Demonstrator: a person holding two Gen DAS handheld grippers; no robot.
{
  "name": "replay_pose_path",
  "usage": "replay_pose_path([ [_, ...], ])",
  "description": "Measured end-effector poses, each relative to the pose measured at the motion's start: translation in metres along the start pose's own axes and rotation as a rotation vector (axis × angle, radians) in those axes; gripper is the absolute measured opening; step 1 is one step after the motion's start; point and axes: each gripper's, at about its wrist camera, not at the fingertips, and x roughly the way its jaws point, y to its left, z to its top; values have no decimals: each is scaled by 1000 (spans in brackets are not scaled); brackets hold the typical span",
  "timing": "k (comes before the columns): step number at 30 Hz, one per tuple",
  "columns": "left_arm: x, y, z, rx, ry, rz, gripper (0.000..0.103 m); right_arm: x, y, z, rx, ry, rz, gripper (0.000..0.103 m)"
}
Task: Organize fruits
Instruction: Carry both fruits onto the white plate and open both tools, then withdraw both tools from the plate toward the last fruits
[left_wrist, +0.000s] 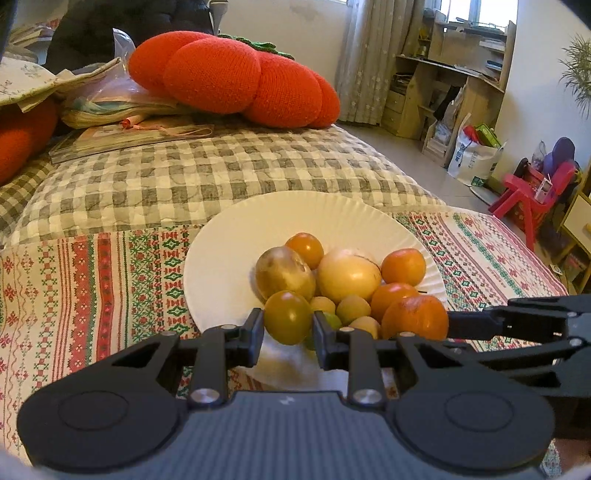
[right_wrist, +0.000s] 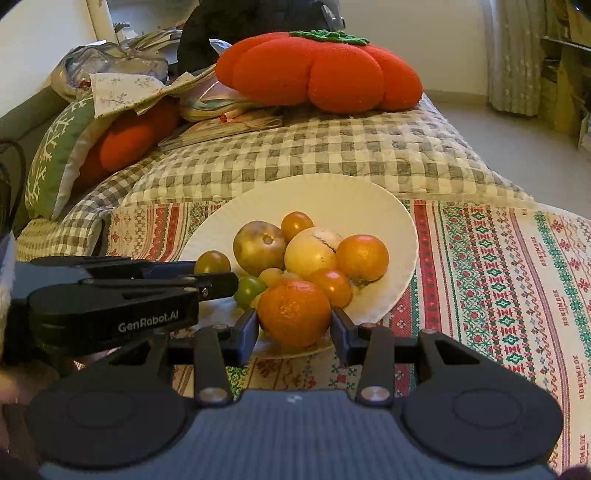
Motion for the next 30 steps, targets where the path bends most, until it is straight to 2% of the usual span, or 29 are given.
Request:
replay_pose_path([
  [8, 1, 7, 2, -38, 9, -31, 16, -3, 0, 3, 3, -11, -6, 42],
  [11, -2, 4, 1, -30, 9, -30, 20, -6, 1, 5, 0, -16, -7, 45],
  [16, -11, -1, 3, -13, -2, -10, 36, -13, 2, 6, -3, -23, -8, 48],
  [27, -39, -10, -2, 17, 25, 33, 59, -42, 1, -1, -7, -24, -29, 63],
  [30, -51, -14, -7, 16, 29, 47, 74, -52, 0, -5, -3, -20, -31, 67],
])
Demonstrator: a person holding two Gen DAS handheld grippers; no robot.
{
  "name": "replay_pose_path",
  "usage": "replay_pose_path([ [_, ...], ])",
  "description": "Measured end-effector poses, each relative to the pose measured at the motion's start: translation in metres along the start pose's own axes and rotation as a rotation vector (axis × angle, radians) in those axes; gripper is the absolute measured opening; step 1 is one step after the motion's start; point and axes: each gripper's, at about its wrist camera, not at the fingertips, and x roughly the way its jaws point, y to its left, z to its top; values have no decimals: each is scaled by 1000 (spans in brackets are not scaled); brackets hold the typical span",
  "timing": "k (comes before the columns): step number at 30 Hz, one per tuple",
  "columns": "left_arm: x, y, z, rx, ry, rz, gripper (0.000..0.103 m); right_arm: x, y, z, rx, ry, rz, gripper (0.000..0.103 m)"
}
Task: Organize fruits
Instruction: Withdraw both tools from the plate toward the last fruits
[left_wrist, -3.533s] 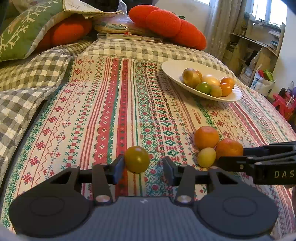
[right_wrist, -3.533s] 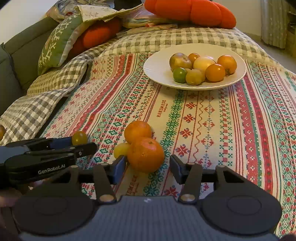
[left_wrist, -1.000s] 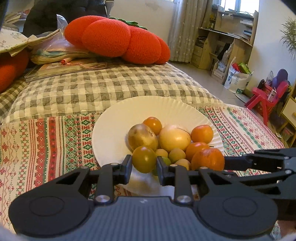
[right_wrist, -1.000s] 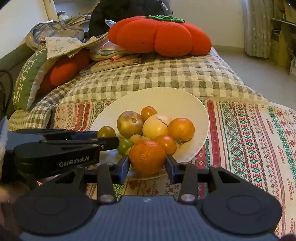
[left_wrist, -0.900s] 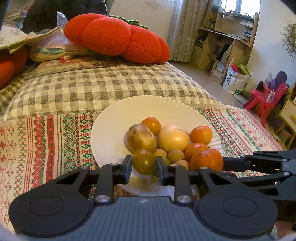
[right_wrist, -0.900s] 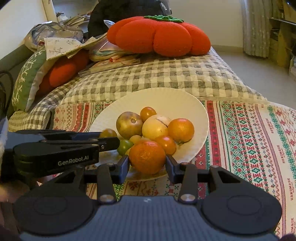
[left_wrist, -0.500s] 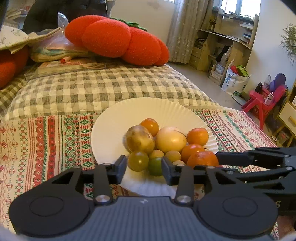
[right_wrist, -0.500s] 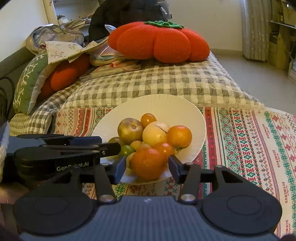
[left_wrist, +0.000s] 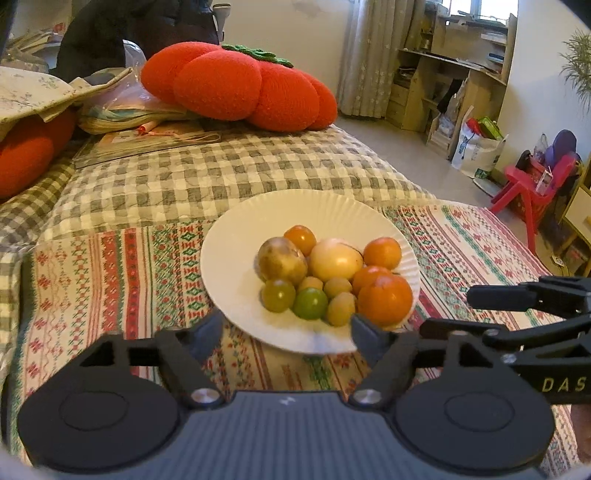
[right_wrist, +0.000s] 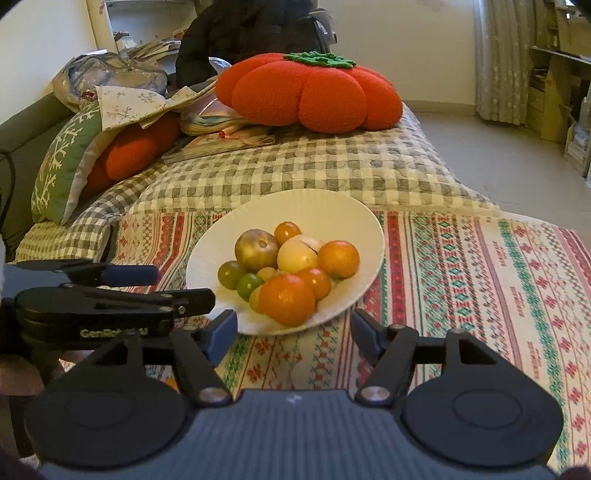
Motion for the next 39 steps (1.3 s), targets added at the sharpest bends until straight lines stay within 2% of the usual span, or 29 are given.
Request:
replay_pose_path([
  [2, -8, -2, -4, -4, 15, 4, 79, -7, -1, -5, 13, 7, 7, 71],
  [14, -60, -12, -36, 26, 56, 26, 85, -46, 3, -33, 22, 29, 7, 78],
  [19, -82, -17, -62, 68, 65, 40, 88, -61, 11, -45, 7, 26, 21, 81],
  [25, -98, -16, -100, 104, 113, 38, 88, -71, 20, -64, 4, 39, 27, 82],
  [31, -117, -12, -133, 109, 149, -3, 88, -75, 28, -82, 23, 55, 23, 82],
  [35, -128, -12, -150, 154, 158, -47, 88, -77, 35, -91, 33, 60, 27, 82],
  [39, -135, -12, -162, 181, 162, -108, 88, -76, 48, -99, -12, 80, 12, 83],
])
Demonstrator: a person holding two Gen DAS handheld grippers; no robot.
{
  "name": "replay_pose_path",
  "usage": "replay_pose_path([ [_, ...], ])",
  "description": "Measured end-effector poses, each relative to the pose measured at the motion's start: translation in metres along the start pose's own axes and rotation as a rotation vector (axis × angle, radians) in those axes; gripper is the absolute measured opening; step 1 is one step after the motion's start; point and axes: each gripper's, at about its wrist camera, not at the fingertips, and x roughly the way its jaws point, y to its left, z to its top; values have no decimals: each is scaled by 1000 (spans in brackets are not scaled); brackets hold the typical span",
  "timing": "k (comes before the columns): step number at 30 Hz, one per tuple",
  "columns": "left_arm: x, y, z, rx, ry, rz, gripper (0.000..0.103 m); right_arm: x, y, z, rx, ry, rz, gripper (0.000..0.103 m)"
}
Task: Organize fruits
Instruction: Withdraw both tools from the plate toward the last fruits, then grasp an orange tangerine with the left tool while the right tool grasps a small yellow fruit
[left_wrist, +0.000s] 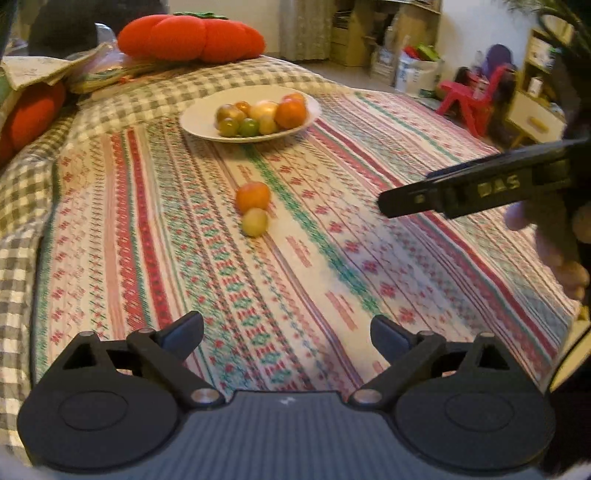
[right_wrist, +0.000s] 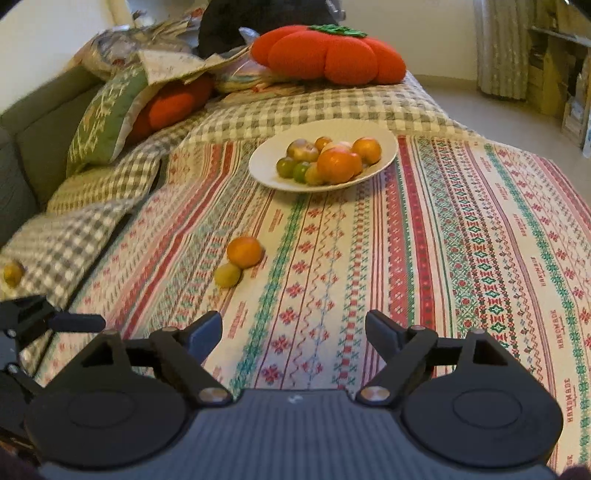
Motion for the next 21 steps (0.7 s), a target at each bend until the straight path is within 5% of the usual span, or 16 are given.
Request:
replay_pose_path([
  [11, 0, -5, -30, 77, 60, -166, 82, 8, 46, -21, -253, 66, -40, 84],
  [21, 8, -18, -44, 179, 139, -228, 42, 17, 53, -25, -280, 111, -44, 85],
])
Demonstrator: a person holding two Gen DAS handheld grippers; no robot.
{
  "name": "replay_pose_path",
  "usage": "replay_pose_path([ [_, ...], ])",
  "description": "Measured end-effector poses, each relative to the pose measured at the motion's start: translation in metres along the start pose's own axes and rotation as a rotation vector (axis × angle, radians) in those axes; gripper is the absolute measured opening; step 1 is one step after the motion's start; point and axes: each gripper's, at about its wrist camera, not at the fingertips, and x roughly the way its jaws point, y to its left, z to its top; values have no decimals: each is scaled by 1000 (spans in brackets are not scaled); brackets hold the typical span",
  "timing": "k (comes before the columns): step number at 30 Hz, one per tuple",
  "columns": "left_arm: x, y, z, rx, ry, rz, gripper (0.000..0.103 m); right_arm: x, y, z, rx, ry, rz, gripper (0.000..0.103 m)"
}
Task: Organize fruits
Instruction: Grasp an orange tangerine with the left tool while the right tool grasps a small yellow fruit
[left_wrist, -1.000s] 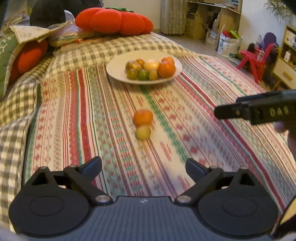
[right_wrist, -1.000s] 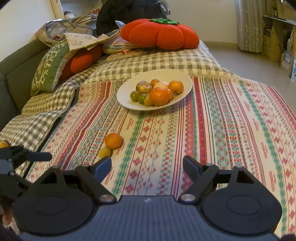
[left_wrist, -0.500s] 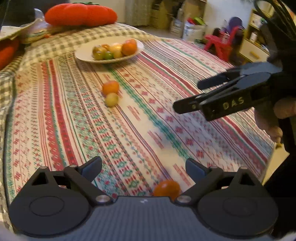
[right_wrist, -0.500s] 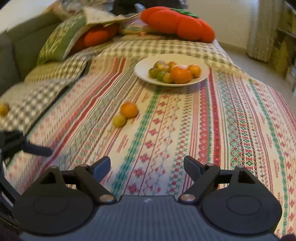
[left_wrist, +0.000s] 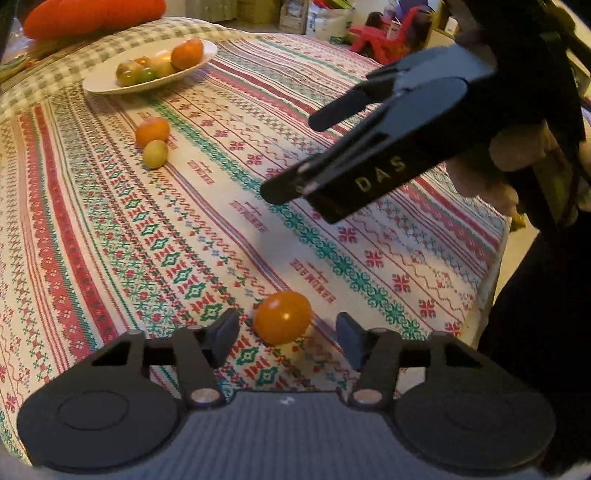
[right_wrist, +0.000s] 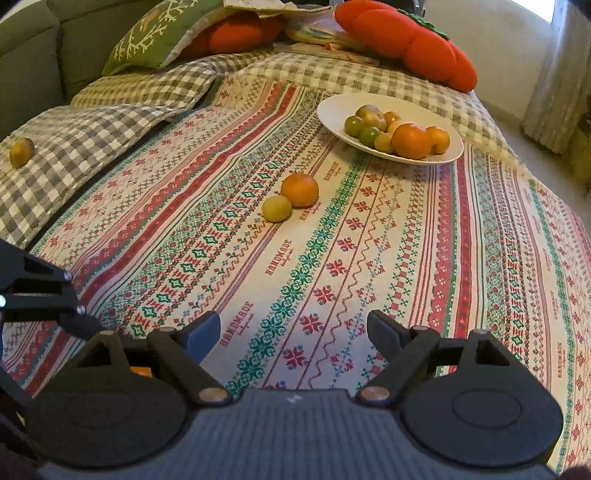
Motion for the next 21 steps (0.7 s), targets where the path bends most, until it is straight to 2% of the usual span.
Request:
replay_pose_path([
  [5, 4, -3, 1, 22, 5, -2, 33, 3, 0, -1, 6, 12, -3, 85],
  [9, 4, -3, 2, 24, 2, 9, 22, 5, 0, -1, 3, 18, 1, 85],
  [16, 6, -2, 7, 9, 6, 30, 21, 14, 3, 2, 0, 1, 14, 86],
  [21, 4, 8, 11, -48, -10, 71, 21, 30, 4, 11, -15, -12, 22, 83],
])
